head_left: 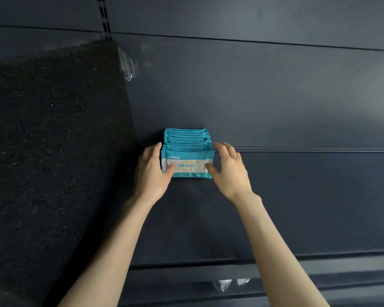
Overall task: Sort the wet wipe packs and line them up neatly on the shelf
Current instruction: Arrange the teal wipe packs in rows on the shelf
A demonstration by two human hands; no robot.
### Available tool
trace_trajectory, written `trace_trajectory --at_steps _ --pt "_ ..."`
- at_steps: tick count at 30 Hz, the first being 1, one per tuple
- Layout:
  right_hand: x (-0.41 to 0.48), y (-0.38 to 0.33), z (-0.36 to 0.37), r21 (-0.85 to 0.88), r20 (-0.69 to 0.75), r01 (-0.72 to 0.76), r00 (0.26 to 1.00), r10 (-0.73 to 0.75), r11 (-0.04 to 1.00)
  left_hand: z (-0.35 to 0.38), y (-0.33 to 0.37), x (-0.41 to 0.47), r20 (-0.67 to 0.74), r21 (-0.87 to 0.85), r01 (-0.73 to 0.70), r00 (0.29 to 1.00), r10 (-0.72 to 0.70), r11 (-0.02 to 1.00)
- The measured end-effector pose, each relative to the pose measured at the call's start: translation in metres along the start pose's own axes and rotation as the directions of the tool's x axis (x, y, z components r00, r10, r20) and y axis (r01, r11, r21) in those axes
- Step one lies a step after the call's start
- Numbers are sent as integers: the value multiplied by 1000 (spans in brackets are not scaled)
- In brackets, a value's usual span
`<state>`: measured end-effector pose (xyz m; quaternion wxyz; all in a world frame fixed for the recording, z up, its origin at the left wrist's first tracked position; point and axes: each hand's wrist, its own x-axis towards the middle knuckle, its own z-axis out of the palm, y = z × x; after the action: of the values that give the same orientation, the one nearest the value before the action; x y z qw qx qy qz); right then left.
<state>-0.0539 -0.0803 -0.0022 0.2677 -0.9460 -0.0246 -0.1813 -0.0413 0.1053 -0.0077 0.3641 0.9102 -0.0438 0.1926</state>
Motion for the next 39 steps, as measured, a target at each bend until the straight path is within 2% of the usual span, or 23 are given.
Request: trace_trajectory --at_steps 5,10,15,18,24,29,34,36,39 --pt "-35 0 -43 -47 -154 4 988 -11 999 -17 35 -15 -36 14 -249 968 249 968" --pt "-98 25 -81 -80 -304 -39 952 13 996 -8 84 -56 48 -109 -414 906 421 904" --pt "-199 68 -118 -90 -356 -178 925 135 980 29 131 -135 164 -238 -485 834 527 842" --pt "-276 95 -137 -80 -354 -290 903 245 954 60 153 -203 285 -313 -484 773 567 817" --pt "-452 140 -164 -92 -318 -526 820 476 845 111 193 -361 547 -395 -437 594 589 808" --pt "-565 163 -177 -97 -286 -717 684 671 690 141 215 -457 735 -402 -409 389 555 819" --pt "-628 179 -184 3 -277 -833 530 801 553 162 241 -512 826 -413 -430 193 529 803" --pt "-638 191 -188 19 -284 -858 488 826 513 176 253 -519 838 -417 -445 147 525 792" --pt "-639 214 -196 38 -303 -877 447 842 479 202 271 -516 843 -425 -444 124 524 789"
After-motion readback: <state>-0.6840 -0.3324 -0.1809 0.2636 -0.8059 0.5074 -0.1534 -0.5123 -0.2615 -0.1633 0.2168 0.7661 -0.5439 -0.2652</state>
